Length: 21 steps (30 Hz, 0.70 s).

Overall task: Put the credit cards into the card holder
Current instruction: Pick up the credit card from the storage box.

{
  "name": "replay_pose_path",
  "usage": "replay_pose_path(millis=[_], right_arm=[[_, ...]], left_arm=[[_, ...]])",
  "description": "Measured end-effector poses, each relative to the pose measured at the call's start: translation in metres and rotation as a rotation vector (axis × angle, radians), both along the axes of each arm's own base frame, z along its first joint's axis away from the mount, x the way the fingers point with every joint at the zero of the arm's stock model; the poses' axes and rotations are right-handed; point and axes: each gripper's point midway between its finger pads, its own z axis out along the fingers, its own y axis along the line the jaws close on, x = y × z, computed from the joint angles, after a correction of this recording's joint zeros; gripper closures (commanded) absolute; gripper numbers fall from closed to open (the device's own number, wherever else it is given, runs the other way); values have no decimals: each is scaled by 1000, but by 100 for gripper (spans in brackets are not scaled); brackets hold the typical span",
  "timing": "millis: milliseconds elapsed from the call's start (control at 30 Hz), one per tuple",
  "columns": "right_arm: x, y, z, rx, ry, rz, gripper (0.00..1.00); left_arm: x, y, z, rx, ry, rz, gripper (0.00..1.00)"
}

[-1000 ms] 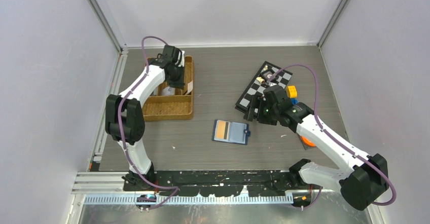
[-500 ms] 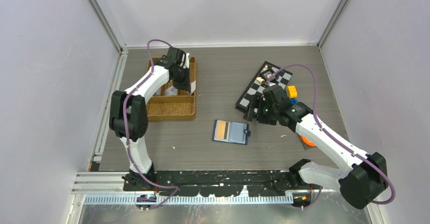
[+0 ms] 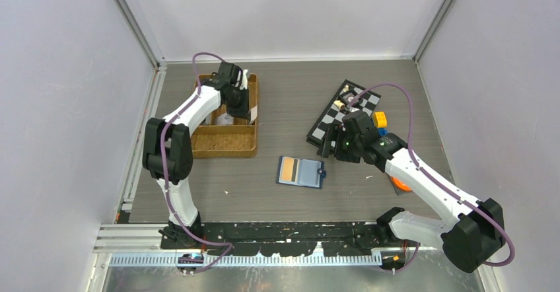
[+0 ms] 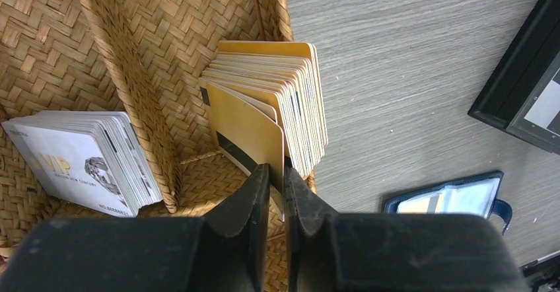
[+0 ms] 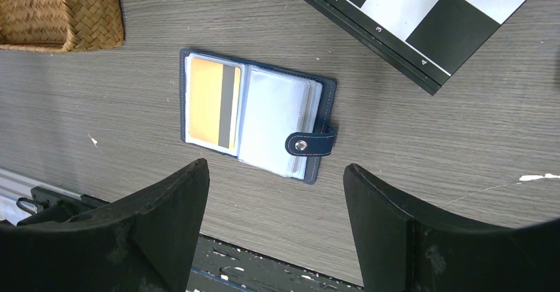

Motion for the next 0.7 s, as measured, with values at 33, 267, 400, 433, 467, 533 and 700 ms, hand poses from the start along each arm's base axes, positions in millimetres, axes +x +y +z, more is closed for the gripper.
replay_pose_path(millis=[33,267,400,433,467,533,700], right_arm=[[0,0,0,0,0,0,21],[0,0,0,0,1,0,21],[0,0,0,0,1,0,21],[0,0,0,0,0,0,21],[0,0,0,0,1,0,21],[0,0,0,0,1,0,21],[0,0,-2,-4,8,0,21]], left_arm=[[0,0,0,-1,0,-1,84],[-1,-3,1,-14,4,-9,88],[-1,-3,1,-15,5,-10,90],[-2,-3,1,-15,5,-10,90],[-2,-3,1,-15,5,-10,89],[-2,-3,1,-15,5,-10,88],[-2,-3,2,-16,2,-11,83]])
